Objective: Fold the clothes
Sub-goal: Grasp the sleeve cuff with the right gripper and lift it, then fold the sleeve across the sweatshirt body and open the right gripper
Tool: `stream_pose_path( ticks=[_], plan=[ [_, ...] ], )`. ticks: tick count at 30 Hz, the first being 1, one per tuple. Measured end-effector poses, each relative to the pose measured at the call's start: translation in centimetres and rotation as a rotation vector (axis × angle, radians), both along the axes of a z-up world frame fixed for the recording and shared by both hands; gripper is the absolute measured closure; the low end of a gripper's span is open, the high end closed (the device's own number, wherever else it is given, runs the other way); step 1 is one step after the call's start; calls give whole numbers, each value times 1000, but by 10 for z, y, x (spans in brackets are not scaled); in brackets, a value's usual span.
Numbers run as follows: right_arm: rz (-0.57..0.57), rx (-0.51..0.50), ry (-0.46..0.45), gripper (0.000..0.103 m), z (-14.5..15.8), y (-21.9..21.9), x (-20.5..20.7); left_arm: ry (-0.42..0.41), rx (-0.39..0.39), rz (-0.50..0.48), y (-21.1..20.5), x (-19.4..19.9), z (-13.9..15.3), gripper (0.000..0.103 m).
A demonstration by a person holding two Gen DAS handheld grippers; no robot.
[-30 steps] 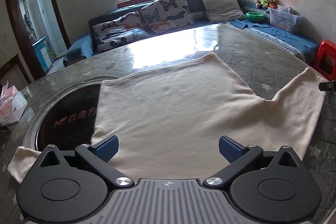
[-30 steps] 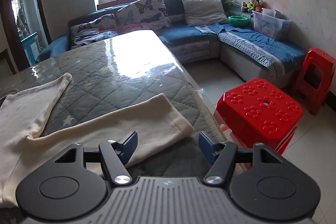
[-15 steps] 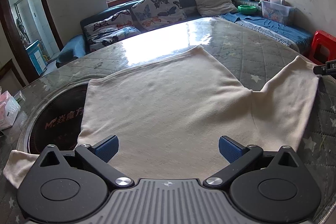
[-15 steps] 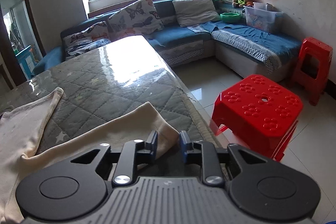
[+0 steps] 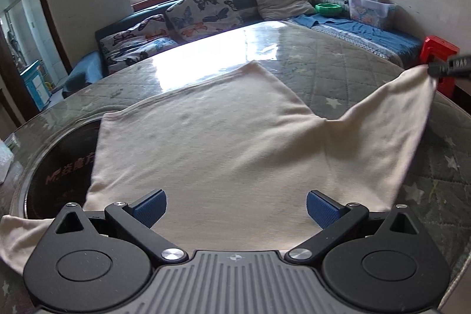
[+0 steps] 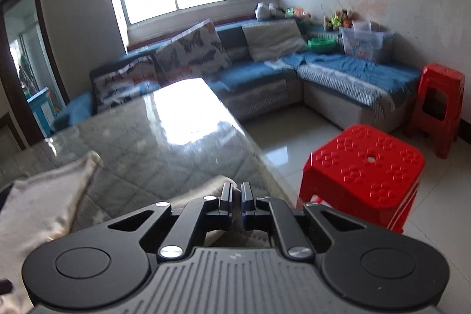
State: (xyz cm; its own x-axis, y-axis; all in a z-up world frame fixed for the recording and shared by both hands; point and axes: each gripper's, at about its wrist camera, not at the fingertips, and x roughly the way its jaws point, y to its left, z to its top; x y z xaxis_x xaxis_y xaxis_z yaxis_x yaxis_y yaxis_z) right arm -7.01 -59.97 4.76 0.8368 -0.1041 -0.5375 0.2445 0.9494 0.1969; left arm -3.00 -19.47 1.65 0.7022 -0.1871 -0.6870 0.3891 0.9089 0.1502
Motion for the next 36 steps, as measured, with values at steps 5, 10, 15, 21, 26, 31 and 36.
stream_pose_path(
  ticks=[5,10,15,21,26,31,36],
  plan=[
    [20,-14,-33,98,16,5,-10,9,3,-46,-13,-4,-9,0],
    [57,-25,-78,99,39,17,-16,-8,20,-72,-18,-7,-13,0],
    [149,-46,-148,99,76,44,-23,-27,-30,-25,4,-5,1,0],
    [321,-91,-208,99,118,102,-22,-62,-75,89,52,-1,16,0],
    [490,-111,-222,99,131,166,-10,-79,-105,198,99,0,21,0],
    [651,-114,-180,99,118,236,1,-77,-120,276,134,-5,18,0],
    [771,-109,-101,99,87,292,1,-61,-129,324,155,-9,11,0]
  ],
)
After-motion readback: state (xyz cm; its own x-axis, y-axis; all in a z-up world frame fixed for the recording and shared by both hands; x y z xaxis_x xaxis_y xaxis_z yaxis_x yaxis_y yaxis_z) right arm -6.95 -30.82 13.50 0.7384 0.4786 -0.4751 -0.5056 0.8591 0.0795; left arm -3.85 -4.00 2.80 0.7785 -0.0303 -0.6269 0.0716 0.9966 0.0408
